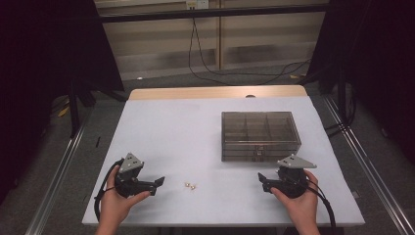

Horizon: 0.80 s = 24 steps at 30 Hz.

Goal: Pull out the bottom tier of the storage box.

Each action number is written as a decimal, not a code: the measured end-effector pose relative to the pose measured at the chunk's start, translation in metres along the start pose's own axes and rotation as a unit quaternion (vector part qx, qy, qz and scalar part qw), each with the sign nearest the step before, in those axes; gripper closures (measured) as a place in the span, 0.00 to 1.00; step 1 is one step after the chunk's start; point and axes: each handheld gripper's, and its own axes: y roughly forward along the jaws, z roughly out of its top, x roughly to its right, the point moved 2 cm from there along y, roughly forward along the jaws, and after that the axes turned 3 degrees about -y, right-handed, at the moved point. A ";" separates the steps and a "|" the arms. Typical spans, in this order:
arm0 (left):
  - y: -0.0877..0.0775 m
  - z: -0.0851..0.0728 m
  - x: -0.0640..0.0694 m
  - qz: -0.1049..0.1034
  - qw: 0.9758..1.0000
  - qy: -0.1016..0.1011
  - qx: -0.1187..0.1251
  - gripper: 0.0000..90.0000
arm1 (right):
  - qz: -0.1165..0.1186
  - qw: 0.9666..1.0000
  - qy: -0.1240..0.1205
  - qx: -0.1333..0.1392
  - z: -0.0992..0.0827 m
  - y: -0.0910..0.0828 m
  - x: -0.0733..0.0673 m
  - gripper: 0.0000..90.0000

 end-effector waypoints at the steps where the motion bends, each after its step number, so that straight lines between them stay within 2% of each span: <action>1: 0.000 0.000 0.000 0.000 1.000 -0.002 -0.001 0.07 | 0.002 1.000 0.000 0.002 -0.001 -0.001 0.000 0.15; 8: 0.001 0.003 -0.001 0.004 1.000 -0.005 0.002 0.07 | -0.004 1.000 0.012 0.000 -0.003 0.000 0.003 0.15; 13: 0.005 0.006 -0.001 0.003 1.000 0.003 0.001 0.07 | -0.009 1.000 0.012 0.002 -0.001 0.000 0.002 0.15; 14: 0.007 0.006 0.000 0.003 1.000 0.006 -0.001 0.07 | -0.009 1.000 0.020 0.000 0.000 0.000 0.001 0.15; 24: 0.008 0.009 -0.001 0.006 1.000 0.005 0.003 0.07 | -0.018 0.999 0.027 0.008 0.009 0.011 -0.010 0.15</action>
